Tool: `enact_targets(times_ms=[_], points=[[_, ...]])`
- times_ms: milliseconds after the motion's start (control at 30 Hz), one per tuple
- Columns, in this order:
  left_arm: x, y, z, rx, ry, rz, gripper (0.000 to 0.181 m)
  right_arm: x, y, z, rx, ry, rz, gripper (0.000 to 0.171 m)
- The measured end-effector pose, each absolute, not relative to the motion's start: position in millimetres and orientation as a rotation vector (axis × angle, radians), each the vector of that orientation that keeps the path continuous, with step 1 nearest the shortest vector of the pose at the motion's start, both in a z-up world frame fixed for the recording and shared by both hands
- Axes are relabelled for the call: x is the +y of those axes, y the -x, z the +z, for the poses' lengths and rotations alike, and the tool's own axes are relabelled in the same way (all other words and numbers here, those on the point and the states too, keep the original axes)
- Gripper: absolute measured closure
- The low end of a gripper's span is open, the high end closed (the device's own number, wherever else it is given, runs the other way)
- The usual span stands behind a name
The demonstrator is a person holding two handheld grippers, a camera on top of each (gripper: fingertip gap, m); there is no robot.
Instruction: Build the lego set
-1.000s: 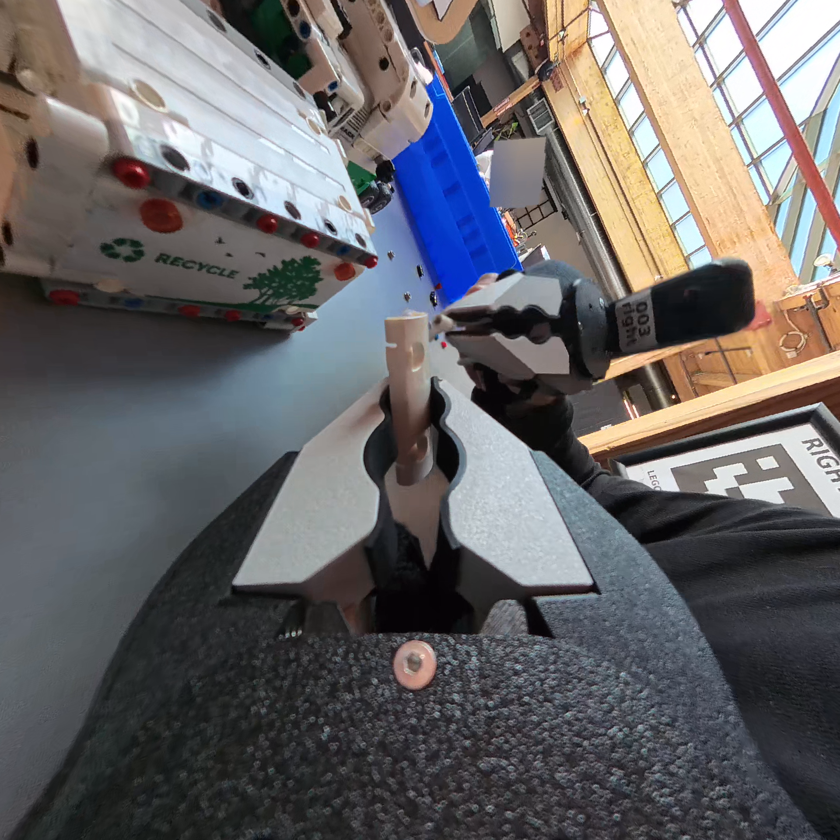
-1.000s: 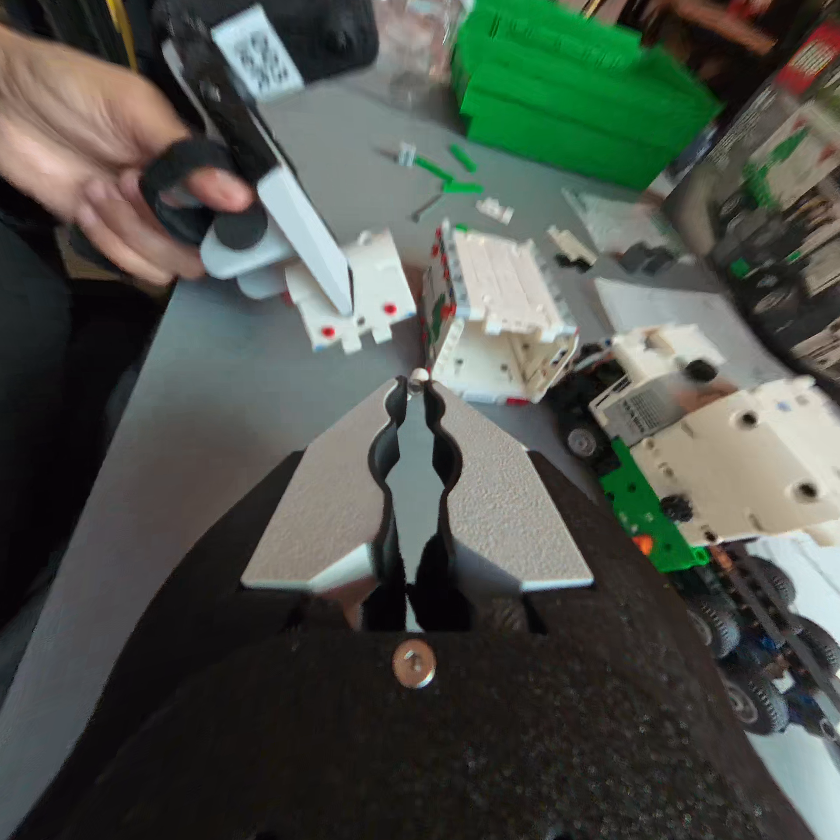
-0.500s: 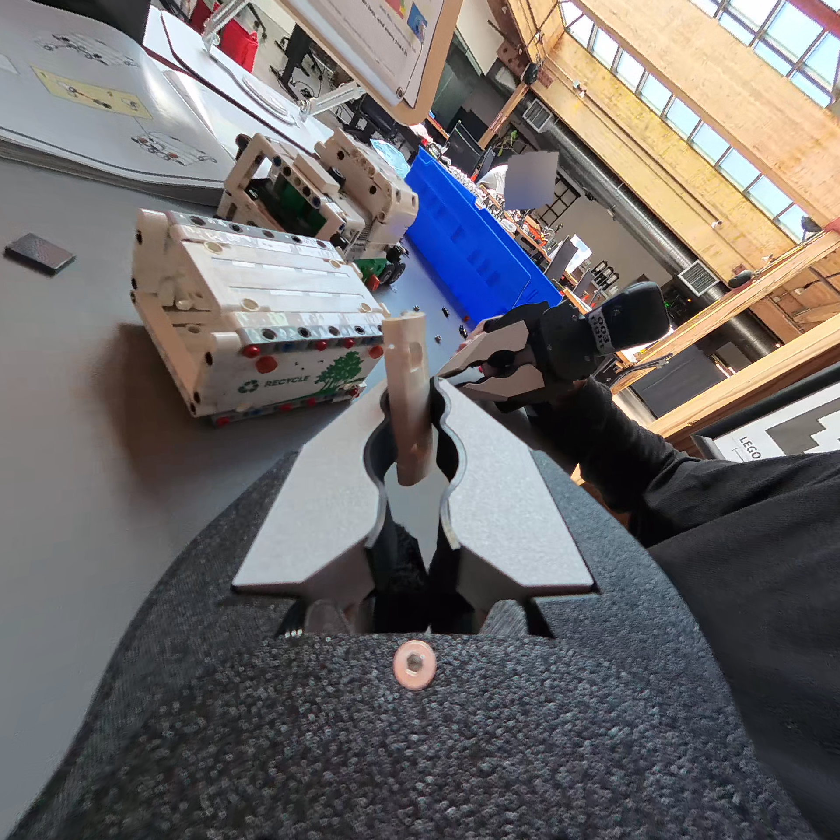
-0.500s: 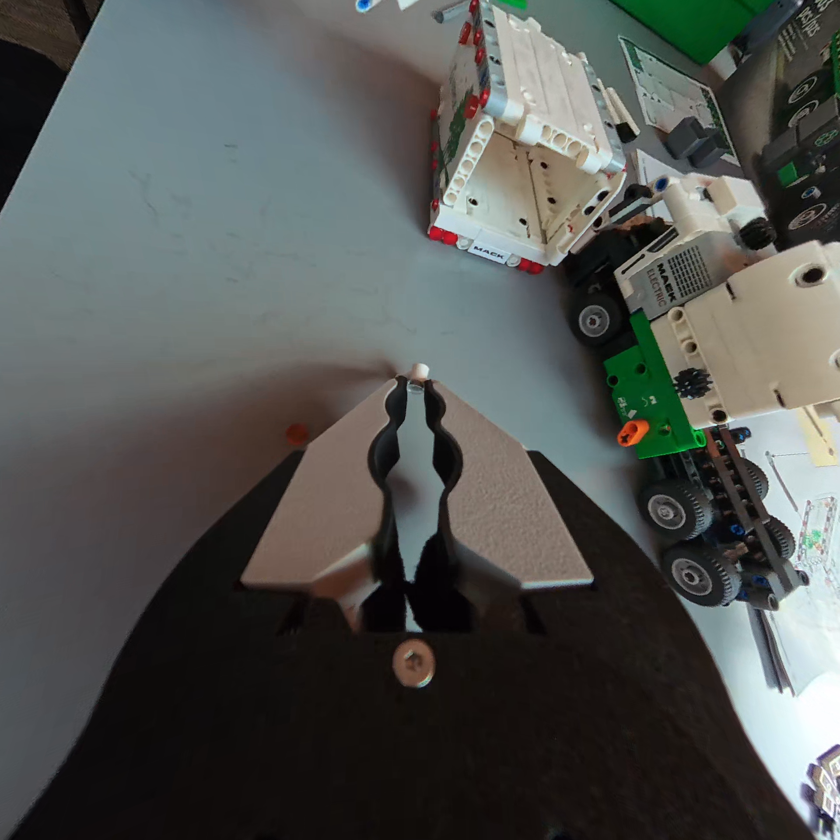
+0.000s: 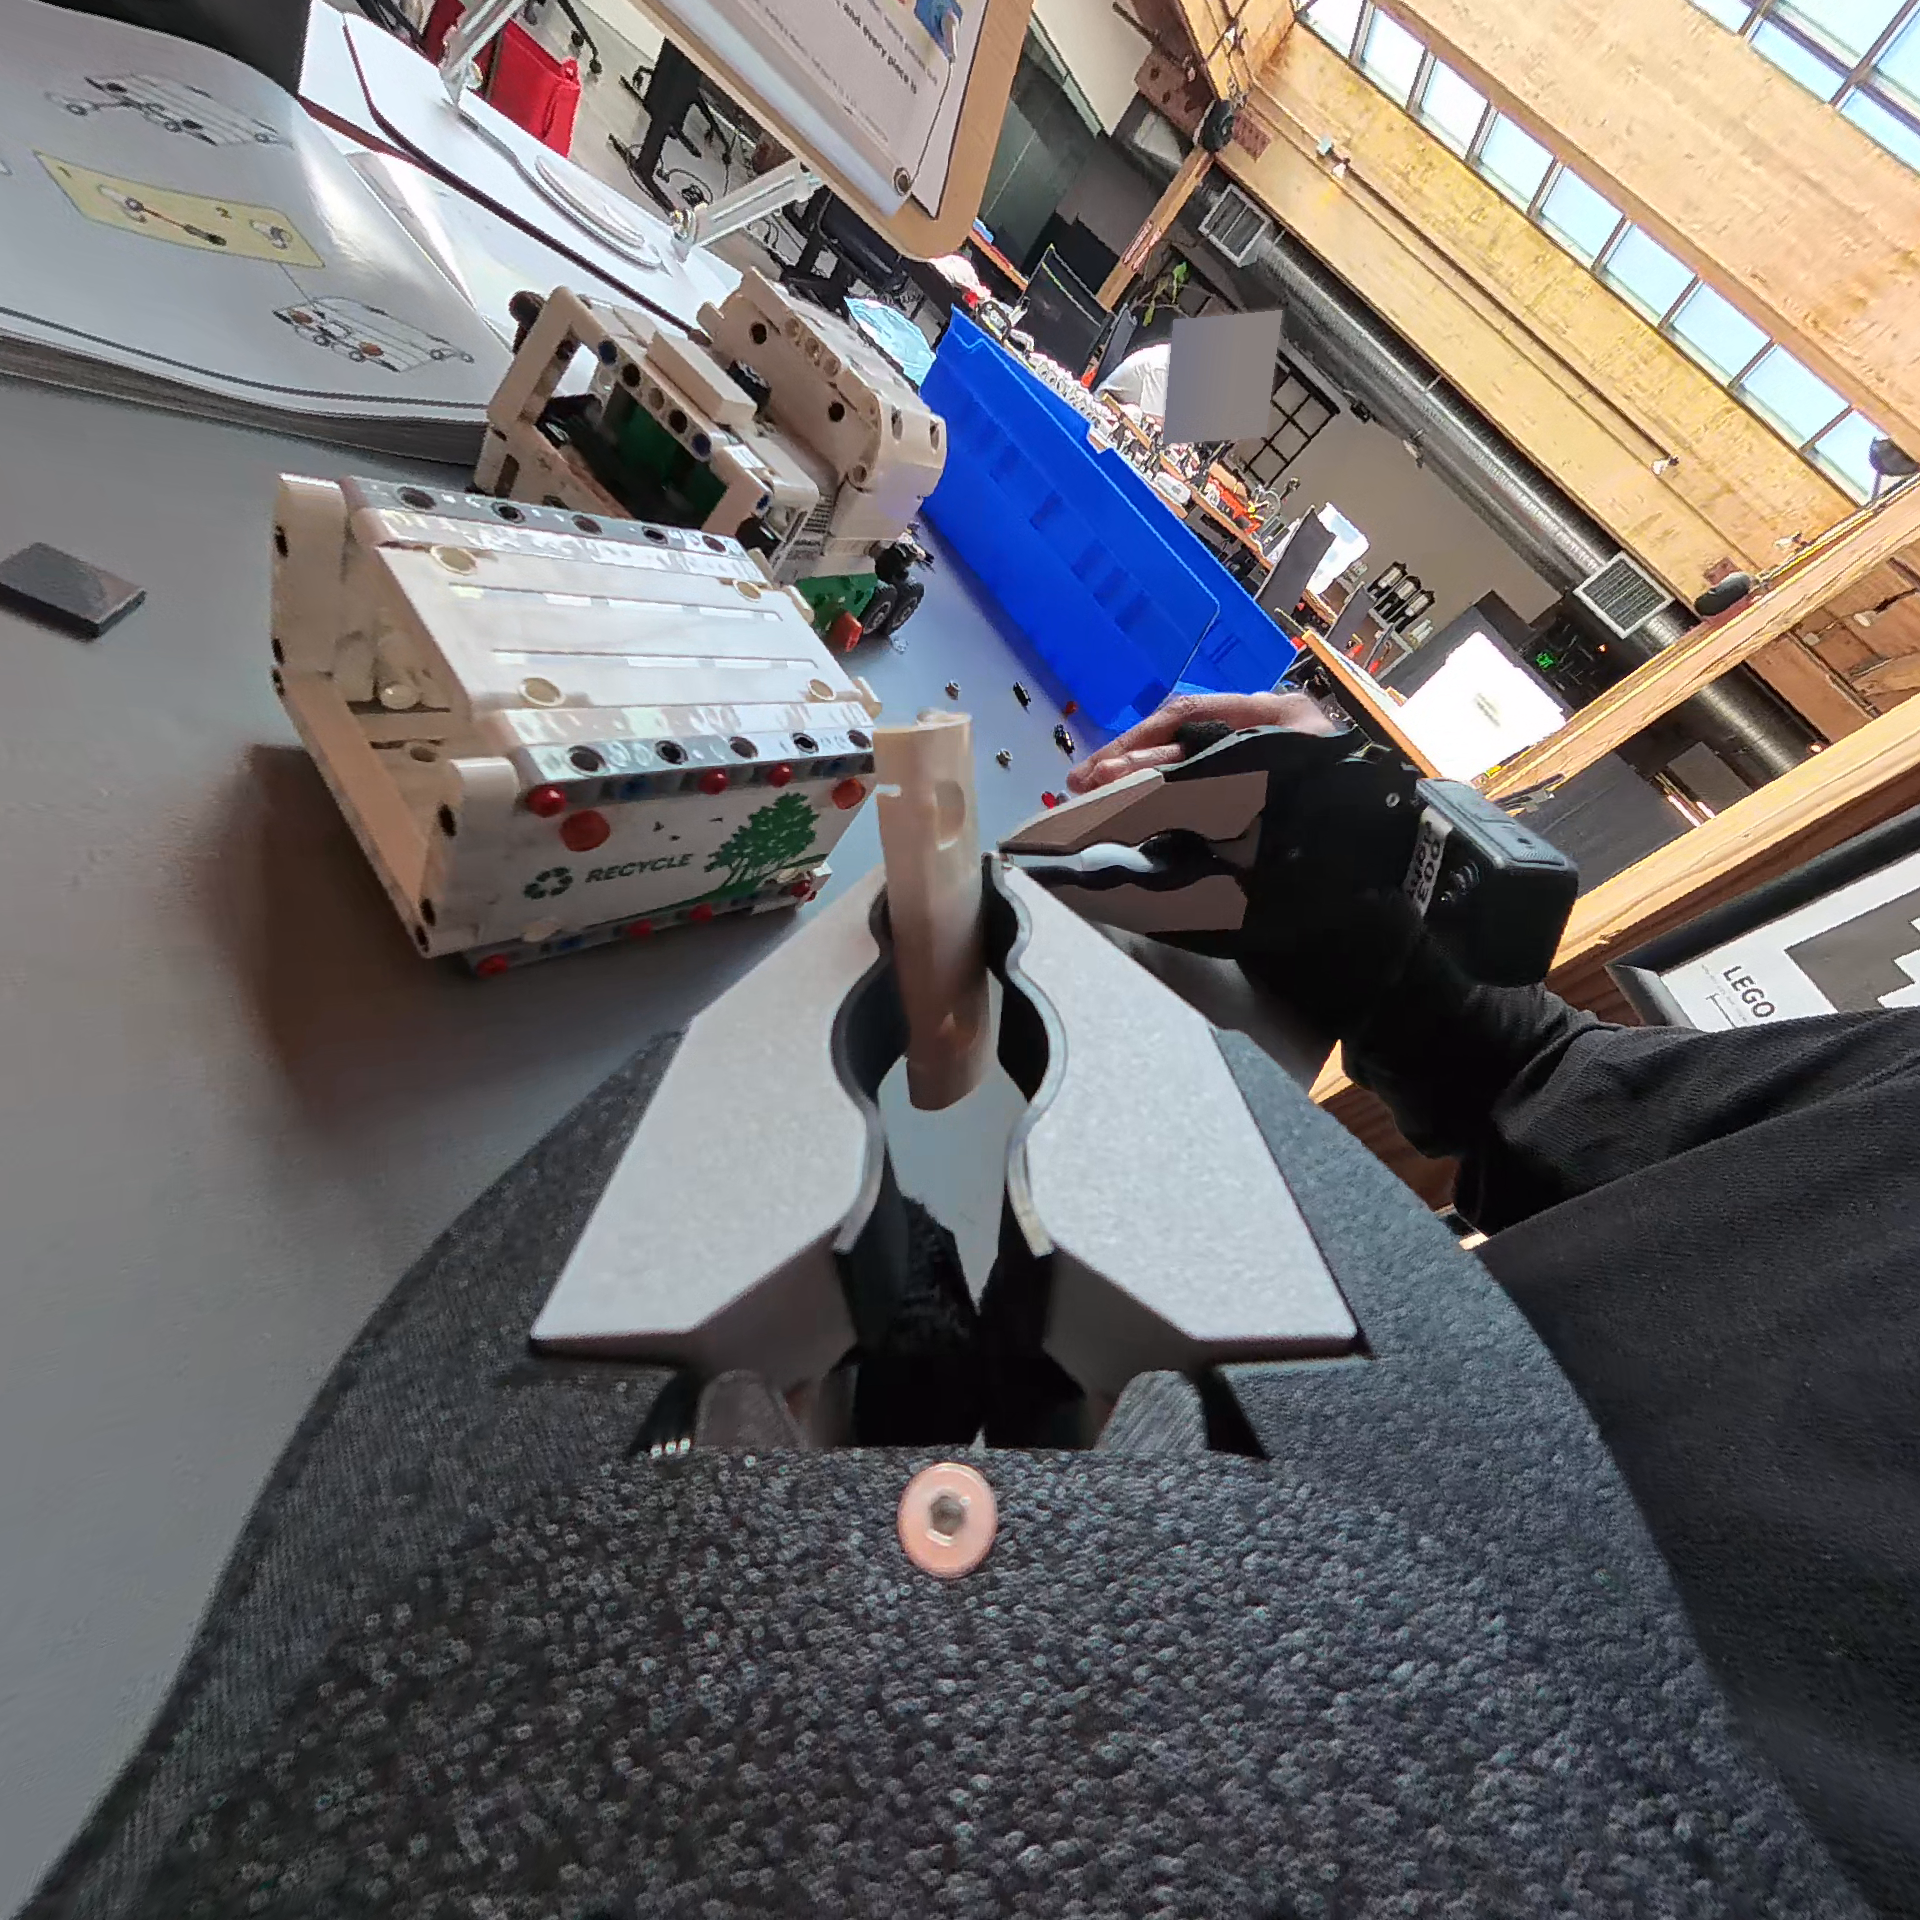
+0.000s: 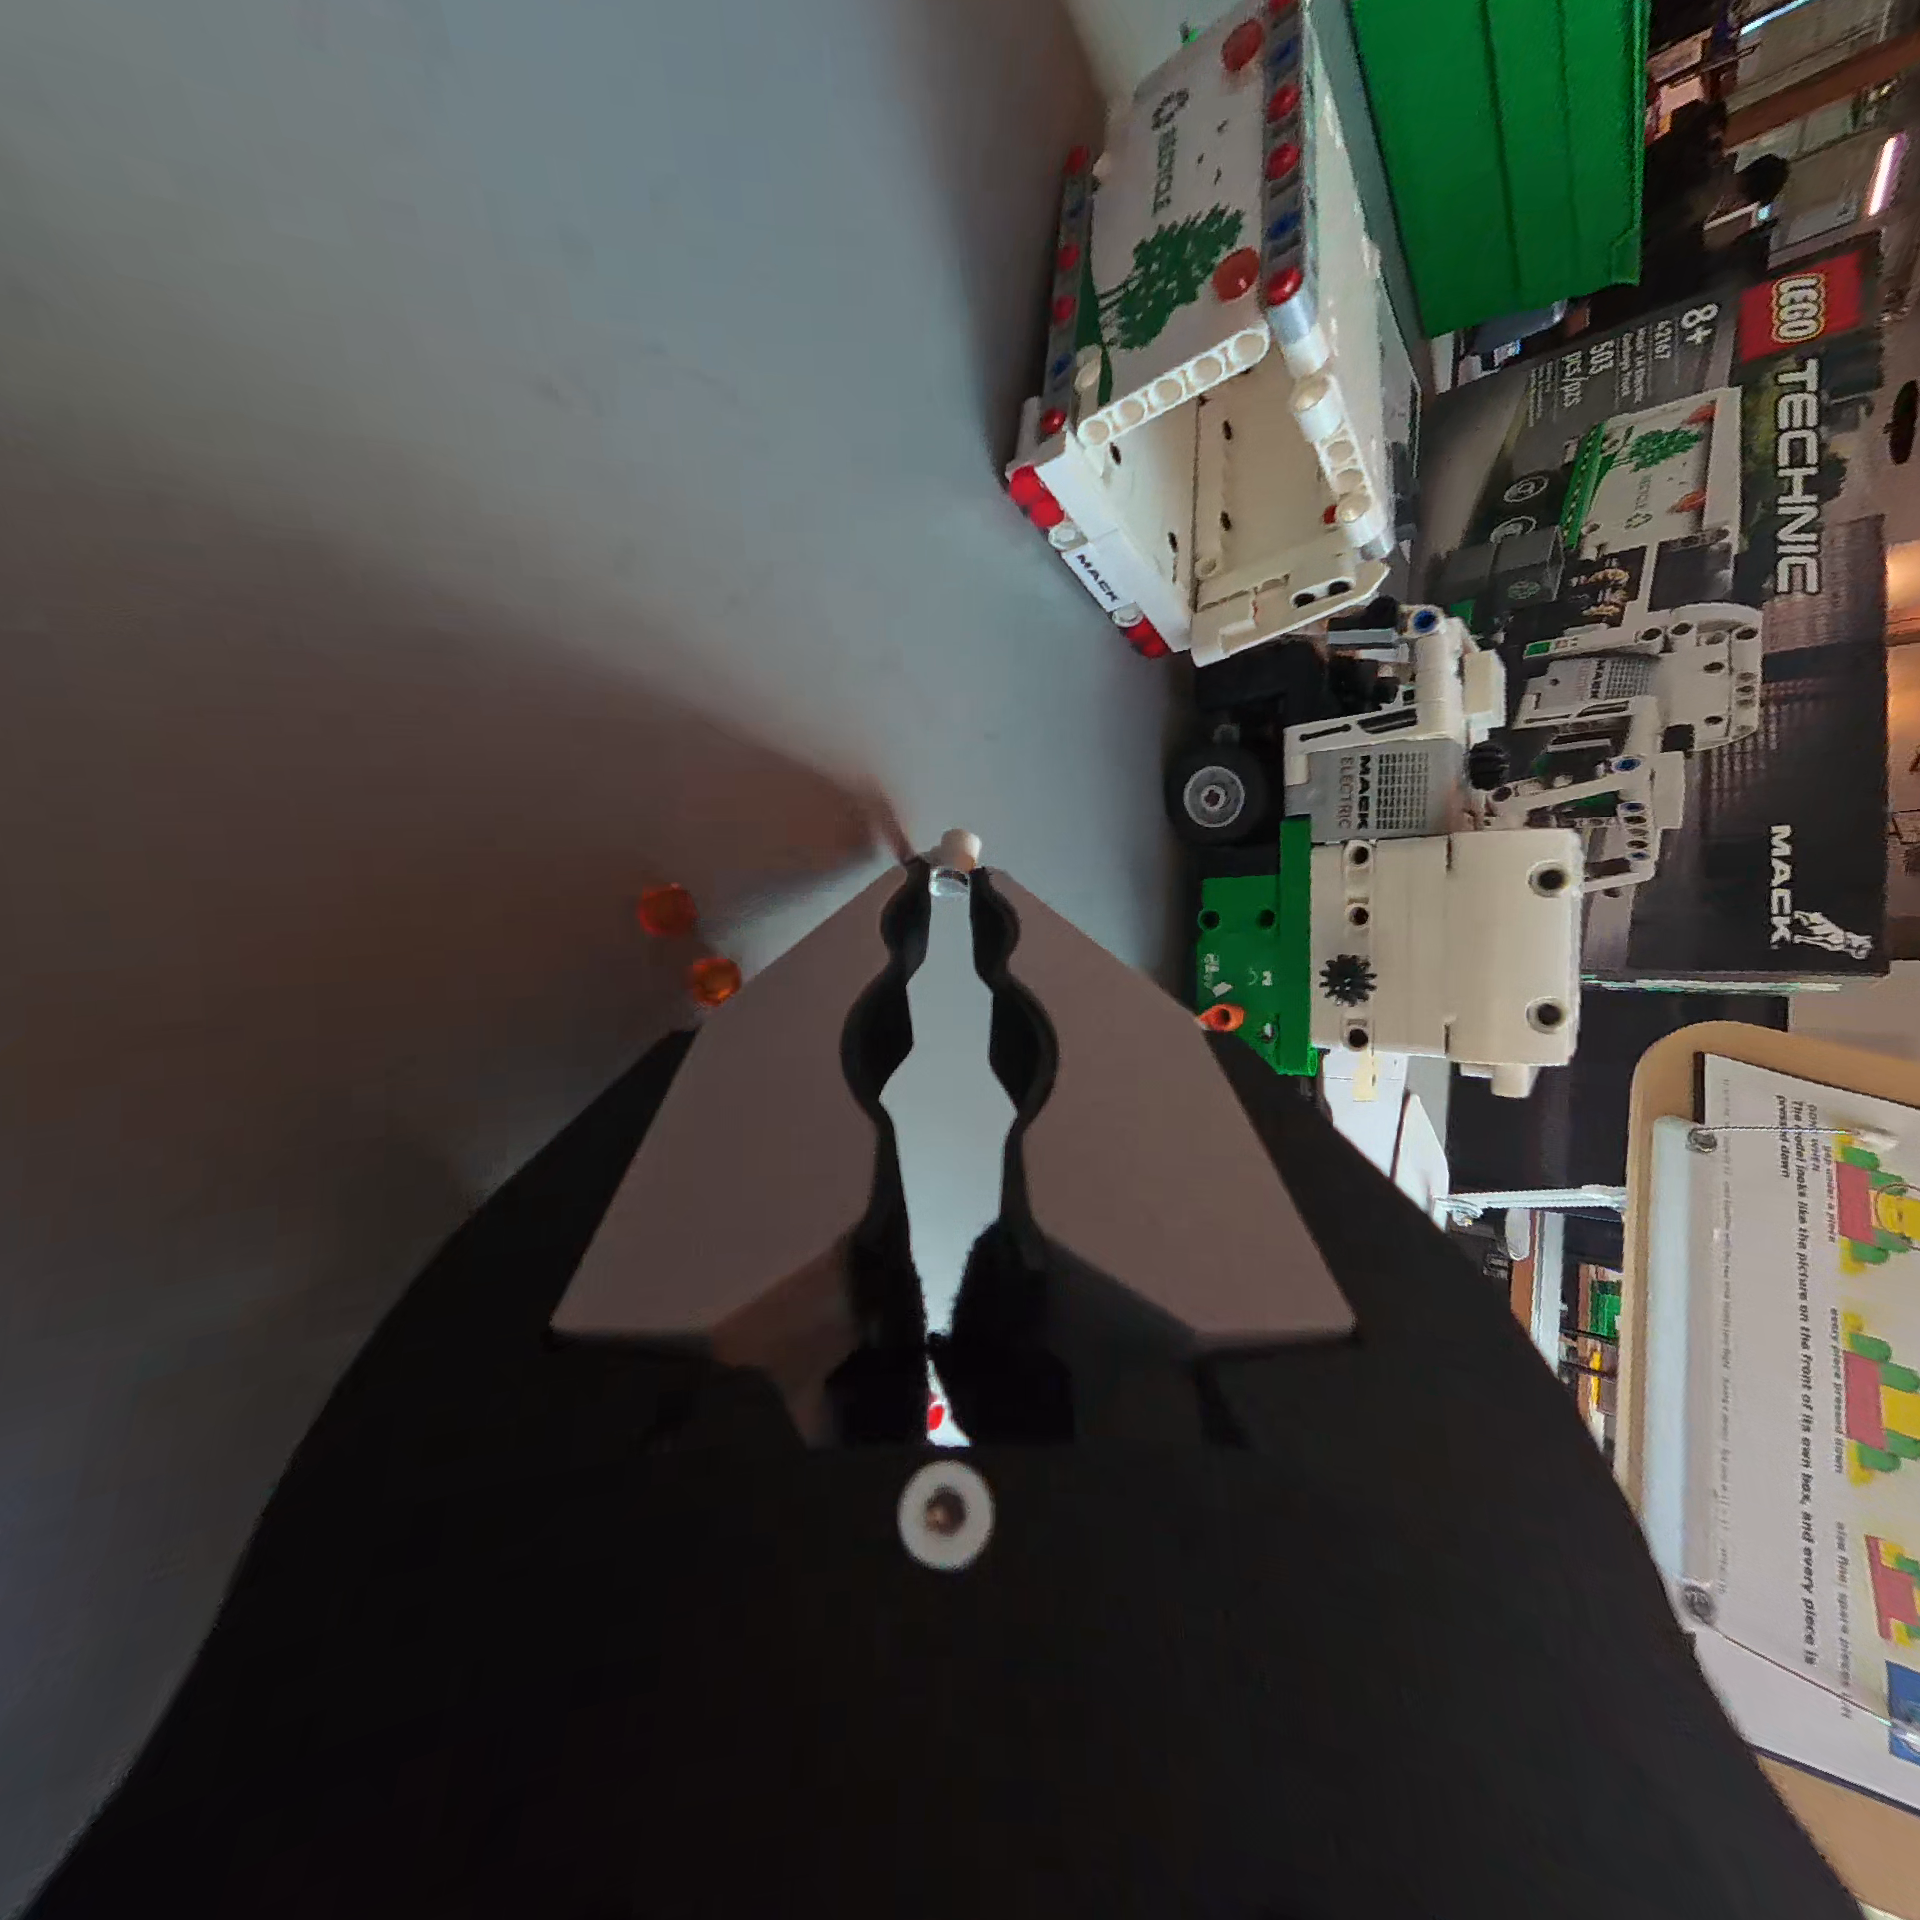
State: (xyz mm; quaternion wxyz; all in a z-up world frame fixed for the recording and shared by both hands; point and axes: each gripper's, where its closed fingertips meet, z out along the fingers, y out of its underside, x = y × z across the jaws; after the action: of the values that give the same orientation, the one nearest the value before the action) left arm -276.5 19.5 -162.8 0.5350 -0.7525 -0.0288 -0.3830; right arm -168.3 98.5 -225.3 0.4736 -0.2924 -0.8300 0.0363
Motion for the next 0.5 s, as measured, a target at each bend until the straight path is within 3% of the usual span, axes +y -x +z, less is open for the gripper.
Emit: enact_targets(times_ms=[500], points=[[19.5,275.9,-163.5,-0.069,1.796,-0.92,0.173,102.1,167.0,-225.6,-2.023,0.73,0.085,0.165]])
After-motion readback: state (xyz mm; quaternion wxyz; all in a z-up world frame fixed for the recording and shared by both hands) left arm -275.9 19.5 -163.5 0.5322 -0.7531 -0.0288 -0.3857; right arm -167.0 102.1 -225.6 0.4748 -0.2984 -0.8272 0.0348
